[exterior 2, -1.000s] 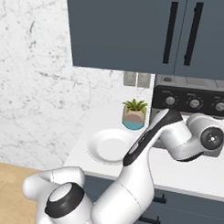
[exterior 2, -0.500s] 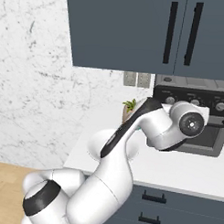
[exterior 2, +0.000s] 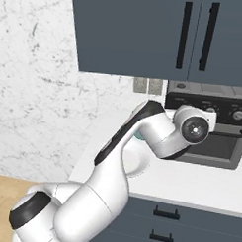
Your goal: Pick up the kebab skewer and baguette bread, and place them inside the toaster oven. Close the toaster oven door and start by setting the timer.
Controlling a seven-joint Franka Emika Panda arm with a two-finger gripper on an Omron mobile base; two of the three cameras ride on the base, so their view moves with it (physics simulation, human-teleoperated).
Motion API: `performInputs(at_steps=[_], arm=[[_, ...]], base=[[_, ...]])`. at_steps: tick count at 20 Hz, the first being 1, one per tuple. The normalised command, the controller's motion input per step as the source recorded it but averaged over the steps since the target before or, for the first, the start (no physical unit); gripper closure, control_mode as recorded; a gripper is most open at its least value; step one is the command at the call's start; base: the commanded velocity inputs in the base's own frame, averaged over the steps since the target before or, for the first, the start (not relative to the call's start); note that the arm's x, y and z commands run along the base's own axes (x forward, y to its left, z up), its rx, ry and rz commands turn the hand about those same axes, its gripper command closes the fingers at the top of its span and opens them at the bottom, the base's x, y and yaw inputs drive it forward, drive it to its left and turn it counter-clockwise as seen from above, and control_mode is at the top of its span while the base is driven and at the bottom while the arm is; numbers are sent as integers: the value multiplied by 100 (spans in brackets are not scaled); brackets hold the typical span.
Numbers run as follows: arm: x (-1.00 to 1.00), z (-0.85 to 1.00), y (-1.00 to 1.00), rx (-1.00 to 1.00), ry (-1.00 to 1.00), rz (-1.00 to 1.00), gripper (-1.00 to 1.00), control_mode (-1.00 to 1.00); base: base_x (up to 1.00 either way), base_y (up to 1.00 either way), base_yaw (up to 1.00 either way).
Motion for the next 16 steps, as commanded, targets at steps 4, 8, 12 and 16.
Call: performInputs(at_steps=[4,8,12,16], arm=[[0,0,17,0,-2,0,-100,-100],[14,0,5,1,-4,0,-100,-100],[39,0,0,3,-8,0,-100,-100],[44,0,-3,3,-6,0,-100,-100]], base=[[0,0,0],[0,0,0],[0,0,0],[0,0,0]])
